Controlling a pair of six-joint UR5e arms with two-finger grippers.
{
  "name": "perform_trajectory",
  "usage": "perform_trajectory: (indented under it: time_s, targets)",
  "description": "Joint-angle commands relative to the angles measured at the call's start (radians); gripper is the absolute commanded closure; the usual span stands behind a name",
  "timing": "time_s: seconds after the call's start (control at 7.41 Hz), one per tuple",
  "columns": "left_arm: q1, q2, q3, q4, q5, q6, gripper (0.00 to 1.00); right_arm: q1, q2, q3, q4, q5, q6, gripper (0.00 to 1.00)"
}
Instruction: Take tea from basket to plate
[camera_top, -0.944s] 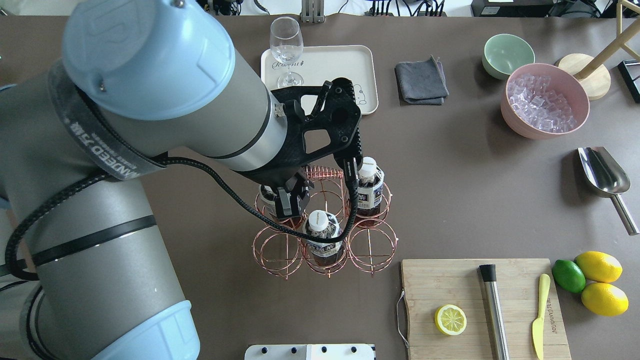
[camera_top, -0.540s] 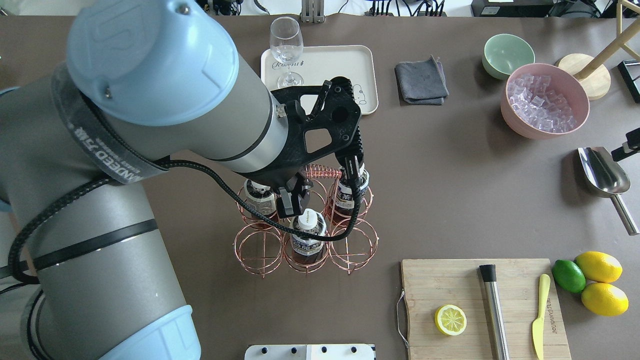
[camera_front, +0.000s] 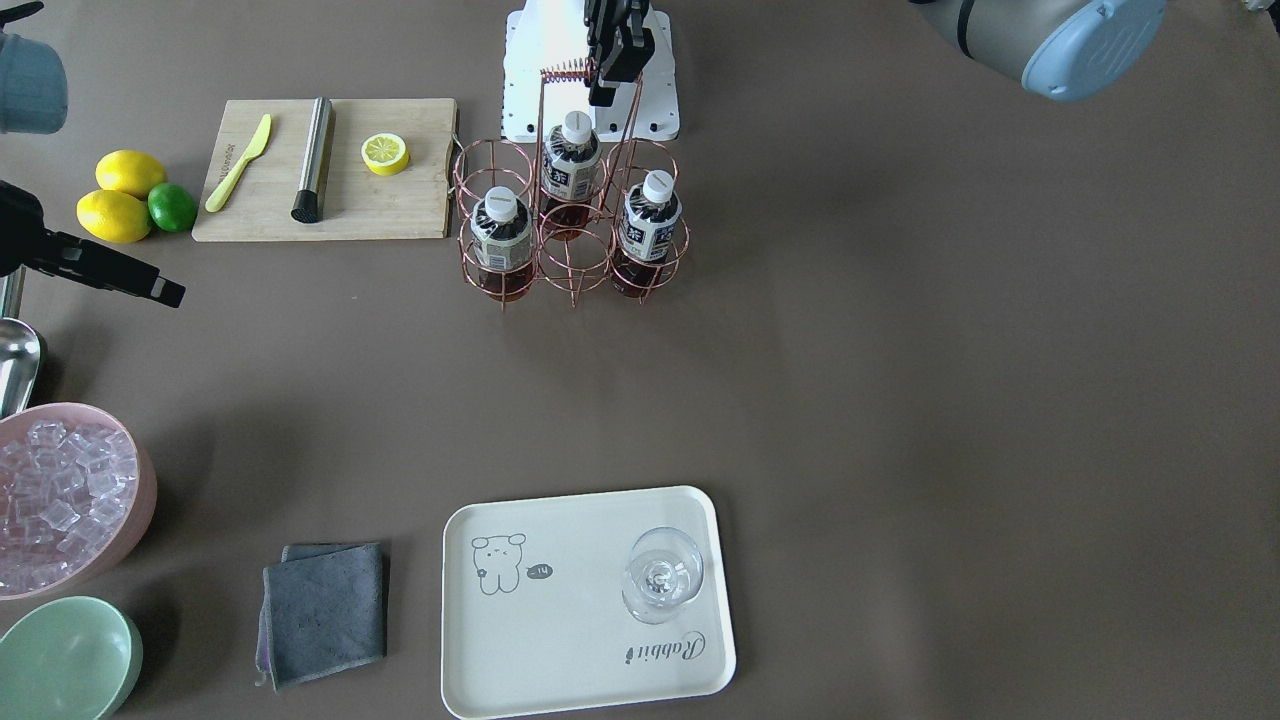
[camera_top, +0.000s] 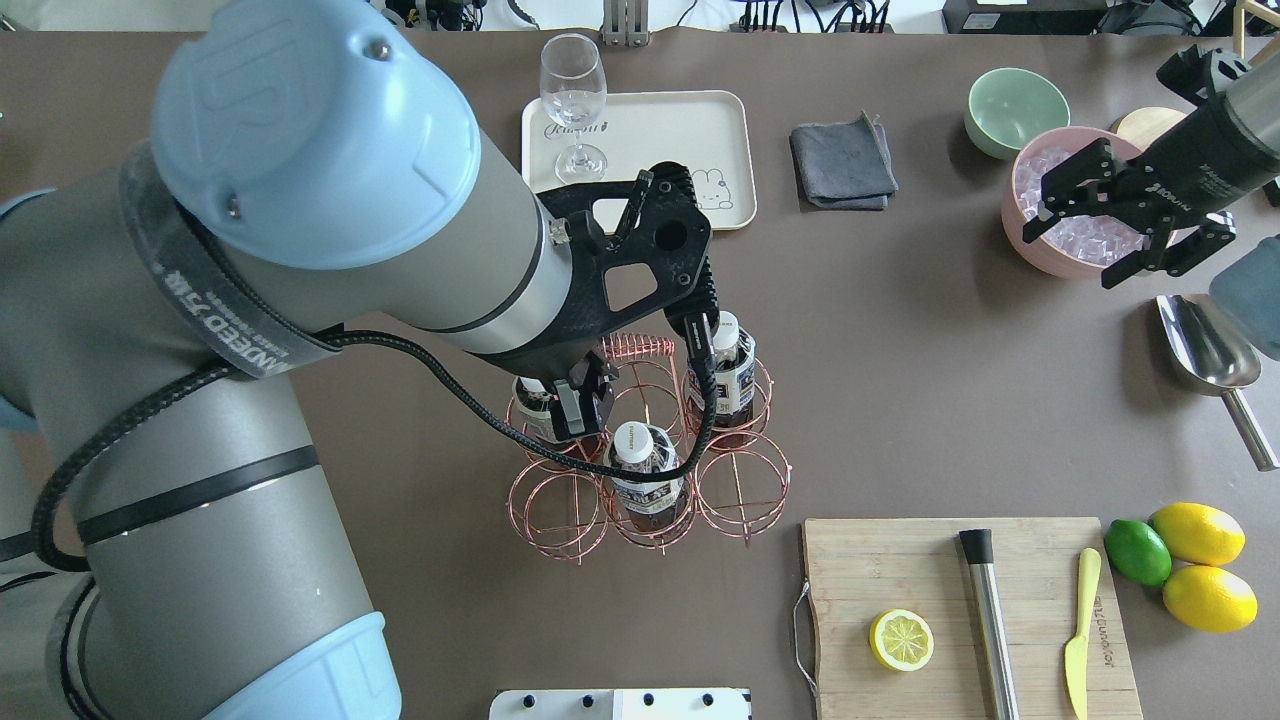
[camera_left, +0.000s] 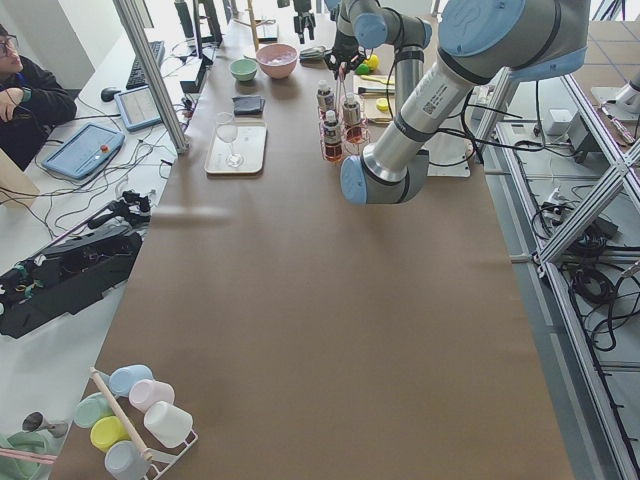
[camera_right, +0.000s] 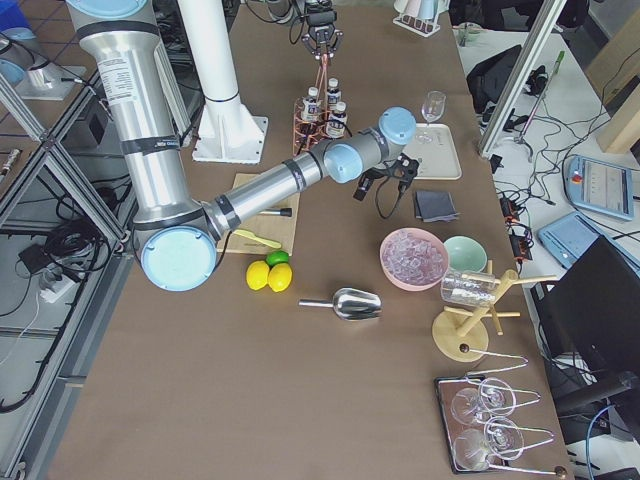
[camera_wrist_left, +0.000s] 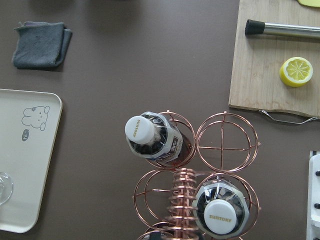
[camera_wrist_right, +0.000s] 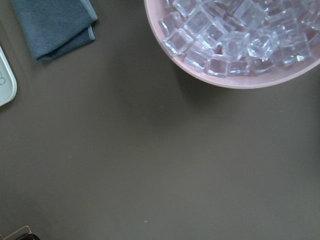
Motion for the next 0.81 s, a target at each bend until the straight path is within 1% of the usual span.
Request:
perform_trajectory:
  time_s: [0.0, 0.4, 0.54, 0.67]
  targets:
    - [0.001, 0.008, 0.022, -0.006, -0.001, -0.001, 1.0, -0.102, 0.188, -0.069, -0.001, -0.001, 0.267, 0.01]
    - [0.001, 0.011, 0.045, -0.023, -0.001, 0.001, 1.0, -0.194, 0.386, -0.212, -0.001, -0.007, 0.411, 0.01]
    - [-0.002, 0.012, 0.051, -0.032, -0.001, 0.001, 1.0, -0.23, 0.434, -0.249, 0.001, -0.005, 0.414, 0.01]
    - [-0.002, 0.012, 0.051, -0.032, -0.003, 0.001, 1.0, -0.276, 0.457, -0.276, 0.046, -0.007, 0.415, 0.01]
